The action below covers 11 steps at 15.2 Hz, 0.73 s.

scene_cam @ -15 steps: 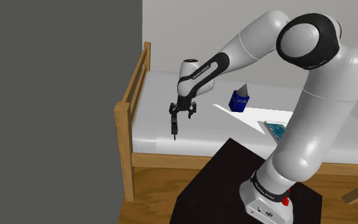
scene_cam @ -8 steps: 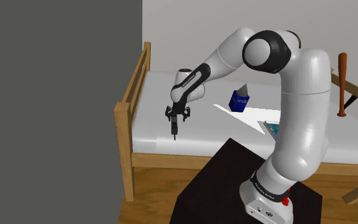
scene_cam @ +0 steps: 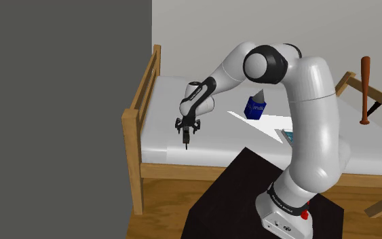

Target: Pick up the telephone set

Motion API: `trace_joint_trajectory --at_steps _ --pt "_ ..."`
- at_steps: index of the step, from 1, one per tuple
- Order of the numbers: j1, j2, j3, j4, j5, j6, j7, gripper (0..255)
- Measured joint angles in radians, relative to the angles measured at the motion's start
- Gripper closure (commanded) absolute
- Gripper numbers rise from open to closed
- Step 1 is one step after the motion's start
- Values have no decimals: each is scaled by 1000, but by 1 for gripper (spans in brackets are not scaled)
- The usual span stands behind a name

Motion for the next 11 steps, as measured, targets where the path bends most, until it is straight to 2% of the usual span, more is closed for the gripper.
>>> trace_joint_trajectory --at_steps 3,4,11 --pt "1 31 1 14 1 17 1 0" --pt "1 34 1 16 1 18 1 255" --pt "1 35 1 18 1 19 1 255"
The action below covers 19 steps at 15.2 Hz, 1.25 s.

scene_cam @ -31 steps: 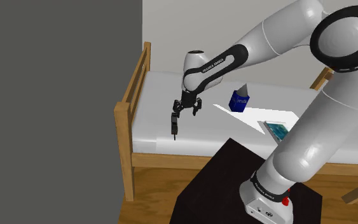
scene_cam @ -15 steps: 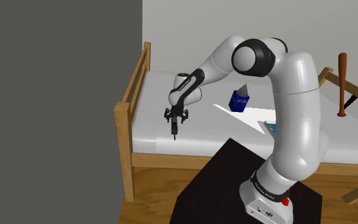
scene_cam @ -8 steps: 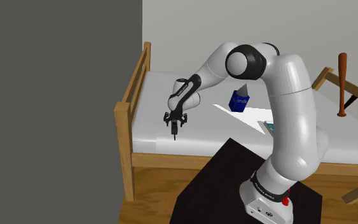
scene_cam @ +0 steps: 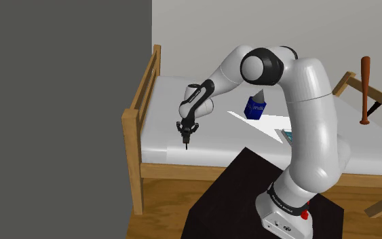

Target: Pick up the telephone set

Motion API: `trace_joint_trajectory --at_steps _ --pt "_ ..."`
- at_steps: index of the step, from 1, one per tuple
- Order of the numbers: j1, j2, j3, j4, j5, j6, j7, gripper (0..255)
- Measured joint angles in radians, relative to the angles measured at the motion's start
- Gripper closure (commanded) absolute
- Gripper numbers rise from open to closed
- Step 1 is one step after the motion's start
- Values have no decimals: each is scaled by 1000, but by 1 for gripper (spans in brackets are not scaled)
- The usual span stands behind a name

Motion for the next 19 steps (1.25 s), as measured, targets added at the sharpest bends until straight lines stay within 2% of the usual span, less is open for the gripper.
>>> trace_joint_trajectory --at_steps 5,19 --pt "1 -15 -1 -6 -1 -9 1 255" --pt "5 -177 -6 -52 -6 -125 7 255"
